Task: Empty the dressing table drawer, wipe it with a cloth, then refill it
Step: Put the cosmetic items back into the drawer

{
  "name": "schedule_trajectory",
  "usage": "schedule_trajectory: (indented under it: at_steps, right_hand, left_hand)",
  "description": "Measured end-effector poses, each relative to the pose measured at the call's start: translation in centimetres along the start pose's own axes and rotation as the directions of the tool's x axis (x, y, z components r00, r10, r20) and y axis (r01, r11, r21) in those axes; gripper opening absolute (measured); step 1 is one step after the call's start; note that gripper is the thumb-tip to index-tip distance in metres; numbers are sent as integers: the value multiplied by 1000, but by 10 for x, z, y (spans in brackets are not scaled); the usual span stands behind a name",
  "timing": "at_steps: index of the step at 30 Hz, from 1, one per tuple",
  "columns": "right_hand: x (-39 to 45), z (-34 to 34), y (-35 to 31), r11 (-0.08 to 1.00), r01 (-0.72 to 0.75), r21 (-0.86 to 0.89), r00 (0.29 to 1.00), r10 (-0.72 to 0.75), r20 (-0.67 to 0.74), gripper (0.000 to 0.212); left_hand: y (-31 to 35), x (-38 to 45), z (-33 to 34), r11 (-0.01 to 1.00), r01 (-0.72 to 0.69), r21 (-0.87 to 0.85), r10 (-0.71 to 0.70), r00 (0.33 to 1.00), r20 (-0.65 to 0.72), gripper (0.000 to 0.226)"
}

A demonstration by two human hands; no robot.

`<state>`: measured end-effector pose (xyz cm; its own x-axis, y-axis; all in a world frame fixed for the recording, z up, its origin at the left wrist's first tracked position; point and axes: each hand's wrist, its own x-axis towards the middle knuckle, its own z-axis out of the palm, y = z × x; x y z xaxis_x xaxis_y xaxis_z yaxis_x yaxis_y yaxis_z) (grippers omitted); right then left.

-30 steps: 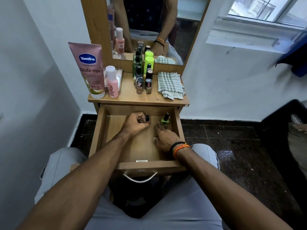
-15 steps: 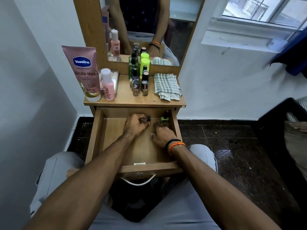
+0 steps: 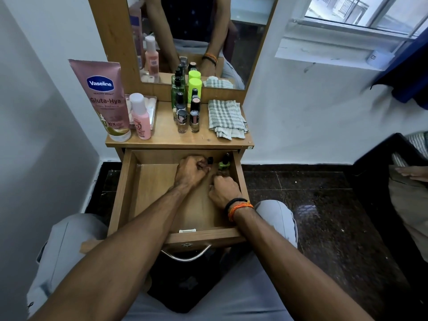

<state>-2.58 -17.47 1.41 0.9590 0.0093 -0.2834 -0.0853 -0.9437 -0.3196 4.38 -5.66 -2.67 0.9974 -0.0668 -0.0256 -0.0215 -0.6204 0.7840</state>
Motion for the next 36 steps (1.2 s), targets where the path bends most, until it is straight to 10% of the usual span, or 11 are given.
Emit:
schedule_trajectory:
  at_steps: [36]
  right_hand:
    - [-3,-8,-7,981,-86,175,993,98,-63,20]
  left_hand:
    - [12,-5,10,998,67,-12,-67,994,-83,6]
